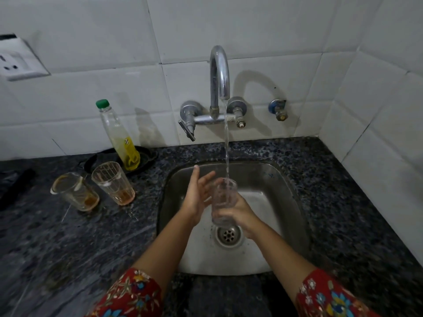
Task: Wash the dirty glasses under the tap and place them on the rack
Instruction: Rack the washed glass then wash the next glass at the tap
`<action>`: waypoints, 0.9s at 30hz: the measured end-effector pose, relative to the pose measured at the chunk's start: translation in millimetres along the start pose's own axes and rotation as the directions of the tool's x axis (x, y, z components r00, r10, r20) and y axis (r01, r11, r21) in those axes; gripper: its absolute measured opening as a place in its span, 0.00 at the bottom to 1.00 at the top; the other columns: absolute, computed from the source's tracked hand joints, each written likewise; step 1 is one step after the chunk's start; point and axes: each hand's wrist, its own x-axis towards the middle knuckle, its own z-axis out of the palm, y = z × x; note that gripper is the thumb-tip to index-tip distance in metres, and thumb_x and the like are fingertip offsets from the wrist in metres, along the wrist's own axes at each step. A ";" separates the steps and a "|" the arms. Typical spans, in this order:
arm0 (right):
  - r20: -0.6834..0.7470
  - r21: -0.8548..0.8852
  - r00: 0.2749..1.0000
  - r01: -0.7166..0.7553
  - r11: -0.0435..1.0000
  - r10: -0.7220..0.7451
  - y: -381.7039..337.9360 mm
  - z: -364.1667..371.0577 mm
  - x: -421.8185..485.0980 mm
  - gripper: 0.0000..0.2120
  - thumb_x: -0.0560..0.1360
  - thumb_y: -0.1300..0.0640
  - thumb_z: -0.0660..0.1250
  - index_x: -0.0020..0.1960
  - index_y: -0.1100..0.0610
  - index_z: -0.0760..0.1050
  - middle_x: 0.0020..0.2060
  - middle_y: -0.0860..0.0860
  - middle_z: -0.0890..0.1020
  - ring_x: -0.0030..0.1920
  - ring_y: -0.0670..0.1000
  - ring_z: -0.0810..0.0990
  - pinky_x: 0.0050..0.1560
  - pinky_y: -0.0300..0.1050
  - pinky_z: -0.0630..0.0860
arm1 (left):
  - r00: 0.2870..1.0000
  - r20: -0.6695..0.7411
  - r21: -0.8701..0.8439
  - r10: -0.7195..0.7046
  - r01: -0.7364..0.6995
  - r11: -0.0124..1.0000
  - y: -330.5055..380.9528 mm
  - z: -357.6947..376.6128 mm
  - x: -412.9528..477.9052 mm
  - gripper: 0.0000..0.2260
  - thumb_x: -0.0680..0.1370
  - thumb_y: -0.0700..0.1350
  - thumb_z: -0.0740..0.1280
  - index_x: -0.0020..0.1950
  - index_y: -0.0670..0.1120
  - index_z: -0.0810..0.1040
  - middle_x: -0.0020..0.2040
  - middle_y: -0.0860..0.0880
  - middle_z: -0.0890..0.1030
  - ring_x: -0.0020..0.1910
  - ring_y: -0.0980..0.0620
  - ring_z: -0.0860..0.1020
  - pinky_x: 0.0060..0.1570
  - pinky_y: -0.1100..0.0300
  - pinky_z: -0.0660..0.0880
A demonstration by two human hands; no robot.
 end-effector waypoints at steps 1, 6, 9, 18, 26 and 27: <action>-0.067 0.043 0.998 -0.017 0.999 0.020 5.1 -1.7 0.2 0.25 0.65 0.68 0.75 0.59 0.56 0.75 0.51 0.54 0.83 0.51 0.54 0.83 0.53 0.50 0.79 | 1.000 0.004 0.020 0.004 -0.004 1.000 -0.6 -0.7 -1.9 0.33 0.77 0.70 0.48 0.70 0.51 0.73 0.61 0.49 0.82 0.65 0.47 0.76 0.71 0.44 0.61; -0.082 -0.040 0.992 -0.100 0.994 0.097 12.3 -5.9 -4.6 0.32 0.61 0.59 0.77 0.61 0.52 0.66 0.55 0.52 0.79 0.53 0.52 0.79 0.54 0.53 0.79 | 0.997 0.044 0.166 0.070 -0.076 0.983 -5.0 6.0 -14.3 0.26 0.78 0.66 0.53 0.68 0.53 0.72 0.60 0.51 0.82 0.60 0.51 0.78 0.58 0.53 0.70; 0.009 -0.189 0.993 -0.116 0.975 0.119 5.6 -10.6 -10.7 0.30 0.65 0.57 0.75 0.61 0.52 0.63 0.55 0.51 0.76 0.53 0.50 0.77 0.49 0.47 0.78 | 0.979 0.105 0.414 0.174 -0.202 0.888 -6.6 11.9 -17.7 0.19 0.79 0.56 0.64 0.68 0.51 0.73 0.56 0.53 0.80 0.54 0.55 0.78 0.48 0.62 0.73; -0.069 -0.773 0.981 0.063 0.632 -0.183 -45.5 -28.9 -14.2 0.25 0.59 0.40 0.76 0.52 0.46 0.74 0.48 0.44 0.81 0.47 0.48 0.80 0.46 0.46 0.78 | 0.959 -0.129 0.071 -0.254 0.265 0.962 -30.6 6.8 -1.2 0.25 0.83 0.59 0.50 0.57 0.41 0.76 0.42 0.41 0.81 0.34 0.47 0.80 0.28 0.61 0.74; -0.154 -0.902 0.954 -0.030 0.430 -0.257 -89.3 11.1 22.6 0.30 0.62 0.35 0.72 0.54 0.55 0.77 0.50 0.52 0.83 0.51 0.55 0.82 0.43 0.44 0.76 | 0.883 0.012 -0.387 -0.470 0.437 0.812 -35.7 15.6 22.1 0.34 0.81 0.64 0.49 0.57 0.32 0.73 0.47 0.32 0.82 0.17 0.52 0.75 0.22 0.66 0.75; -0.170 -0.891 0.951 -0.036 0.452 -0.259 -91.4 11.5 23.9 0.30 0.62 0.35 0.72 0.54 0.56 0.77 0.49 0.53 0.83 0.51 0.55 0.82 0.43 0.45 0.77 | 0.901 -0.006 -0.438 -0.433 0.387 0.811 -32.2 18.2 23.6 0.32 0.82 0.63 0.50 0.62 0.34 0.73 0.52 0.32 0.82 0.21 0.51 0.77 0.32 0.65 0.79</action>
